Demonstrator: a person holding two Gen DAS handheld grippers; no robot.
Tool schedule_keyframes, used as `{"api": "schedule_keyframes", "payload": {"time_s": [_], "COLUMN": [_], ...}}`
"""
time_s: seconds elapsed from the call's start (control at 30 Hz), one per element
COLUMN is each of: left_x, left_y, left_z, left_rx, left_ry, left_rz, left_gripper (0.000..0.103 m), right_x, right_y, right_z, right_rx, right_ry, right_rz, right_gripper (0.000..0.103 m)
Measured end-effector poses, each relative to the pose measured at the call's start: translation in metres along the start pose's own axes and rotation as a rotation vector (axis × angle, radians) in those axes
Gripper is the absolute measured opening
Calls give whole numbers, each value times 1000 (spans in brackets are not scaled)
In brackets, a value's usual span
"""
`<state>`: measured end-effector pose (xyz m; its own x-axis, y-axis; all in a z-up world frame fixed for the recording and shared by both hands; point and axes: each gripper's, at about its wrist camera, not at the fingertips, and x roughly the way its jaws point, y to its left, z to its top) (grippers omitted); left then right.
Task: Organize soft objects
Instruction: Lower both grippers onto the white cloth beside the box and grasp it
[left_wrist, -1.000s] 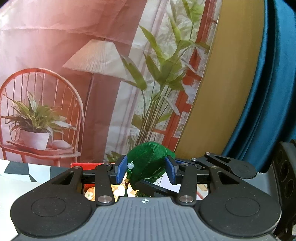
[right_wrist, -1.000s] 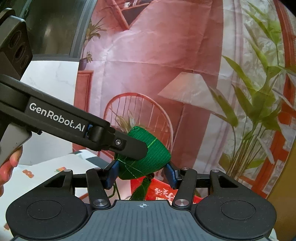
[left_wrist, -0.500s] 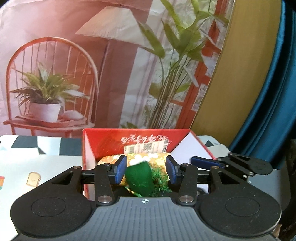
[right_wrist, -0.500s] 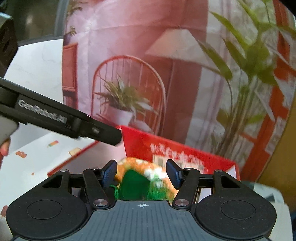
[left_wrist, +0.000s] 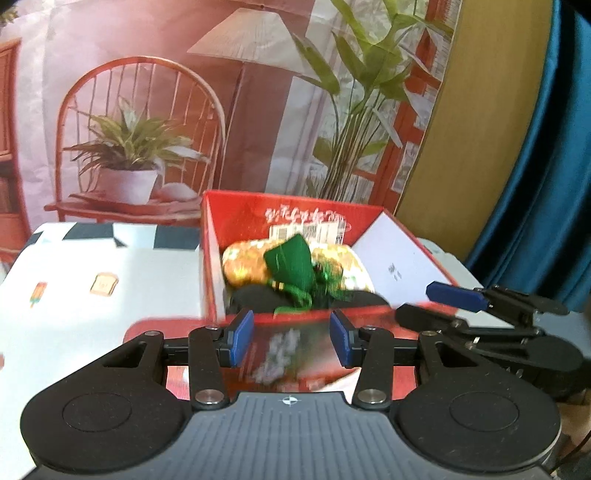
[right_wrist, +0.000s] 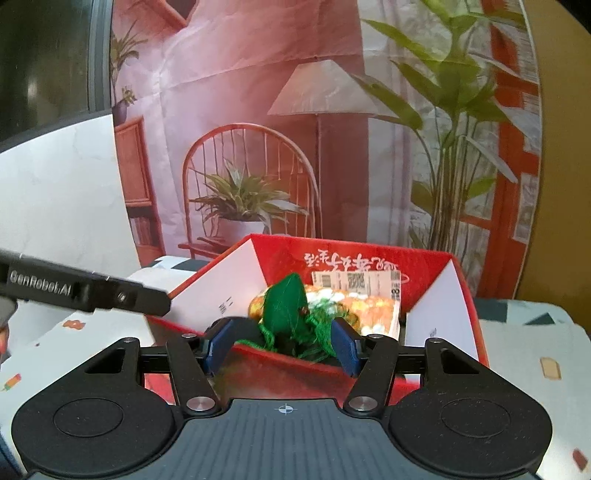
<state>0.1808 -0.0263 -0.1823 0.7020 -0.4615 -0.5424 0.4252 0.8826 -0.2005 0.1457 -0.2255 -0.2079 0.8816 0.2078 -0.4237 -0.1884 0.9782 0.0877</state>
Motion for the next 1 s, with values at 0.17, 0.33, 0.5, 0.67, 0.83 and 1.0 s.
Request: {"api": "schedule_keyframes", "payload": {"time_s": [0.17, 0.33, 0.5, 0.67, 0.83, 1.0], "left_x": [-6, 2, 11, 18, 21, 22], "left_y": [-1, 4, 2, 5, 7, 7], "left_z": [-33, -65, -89, -97, -103, -104], "left_rx": [-16, -49, -30, -45, -76, -93], "left_ry": [29, 93, 151, 173, 184, 181], "left_rz": [18, 36, 44, 37, 25, 17], "left_gripper": [48, 48, 48, 48, 48, 48], "right_x": [-15, -18, -22, -23, -20, -24], "right_y": [4, 9, 11, 8, -5, -14], "right_z": [-28, -65, -102, -120, -122, -119], "right_rx": [23, 23, 10, 27, 70, 91], "right_ry": [46, 141, 219, 255, 271, 242], "right_rz": [6, -7, -50, -106, -167, -210], "right_gripper": [54, 52, 50, 50, 49, 51]}}
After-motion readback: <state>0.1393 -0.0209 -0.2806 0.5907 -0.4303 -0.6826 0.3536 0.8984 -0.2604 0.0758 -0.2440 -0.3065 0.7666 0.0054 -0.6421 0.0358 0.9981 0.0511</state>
